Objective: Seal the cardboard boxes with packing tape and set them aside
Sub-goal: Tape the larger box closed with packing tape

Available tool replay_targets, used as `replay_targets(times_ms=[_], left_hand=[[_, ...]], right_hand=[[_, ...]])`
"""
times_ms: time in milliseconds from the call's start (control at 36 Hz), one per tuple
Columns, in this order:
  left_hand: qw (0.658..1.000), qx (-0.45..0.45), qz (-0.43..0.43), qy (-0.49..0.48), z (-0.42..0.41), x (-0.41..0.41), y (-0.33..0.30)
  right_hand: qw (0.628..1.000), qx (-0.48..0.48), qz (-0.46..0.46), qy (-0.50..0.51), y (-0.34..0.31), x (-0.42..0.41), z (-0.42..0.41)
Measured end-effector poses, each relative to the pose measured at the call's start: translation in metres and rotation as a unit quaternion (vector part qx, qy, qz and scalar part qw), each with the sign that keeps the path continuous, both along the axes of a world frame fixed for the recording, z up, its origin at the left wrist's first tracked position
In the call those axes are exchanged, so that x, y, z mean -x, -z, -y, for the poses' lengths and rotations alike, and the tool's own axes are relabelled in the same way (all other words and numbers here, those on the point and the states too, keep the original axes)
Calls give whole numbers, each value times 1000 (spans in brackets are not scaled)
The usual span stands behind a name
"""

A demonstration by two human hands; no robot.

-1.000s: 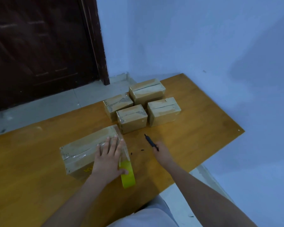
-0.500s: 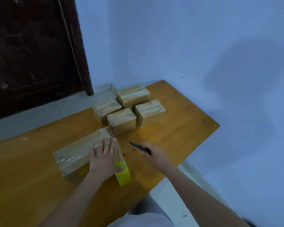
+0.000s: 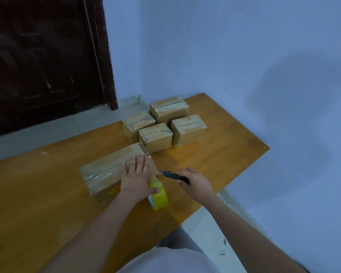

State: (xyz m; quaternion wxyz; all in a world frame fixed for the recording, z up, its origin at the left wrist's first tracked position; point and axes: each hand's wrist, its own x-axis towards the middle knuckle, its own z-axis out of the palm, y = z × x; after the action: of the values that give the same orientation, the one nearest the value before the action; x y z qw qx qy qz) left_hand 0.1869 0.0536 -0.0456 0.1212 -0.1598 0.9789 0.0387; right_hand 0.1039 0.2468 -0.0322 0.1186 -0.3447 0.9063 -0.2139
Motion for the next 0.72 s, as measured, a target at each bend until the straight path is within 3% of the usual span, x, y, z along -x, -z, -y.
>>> replay_targets(times_ms=[250, 417, 722], left_hand=[[1000, -8, -14, 4, 2, -3, 2], [1000, -11, -23, 1, 3, -3, 5], [1000, -12, -22, 1, 4, -3, 8]], right_hand=[[993, 26, -113, -25, -5, 0, 7], [982, -6, -185, -45, -8, 2, 16], [974, -45, -208, -77, -3, 8, 36]])
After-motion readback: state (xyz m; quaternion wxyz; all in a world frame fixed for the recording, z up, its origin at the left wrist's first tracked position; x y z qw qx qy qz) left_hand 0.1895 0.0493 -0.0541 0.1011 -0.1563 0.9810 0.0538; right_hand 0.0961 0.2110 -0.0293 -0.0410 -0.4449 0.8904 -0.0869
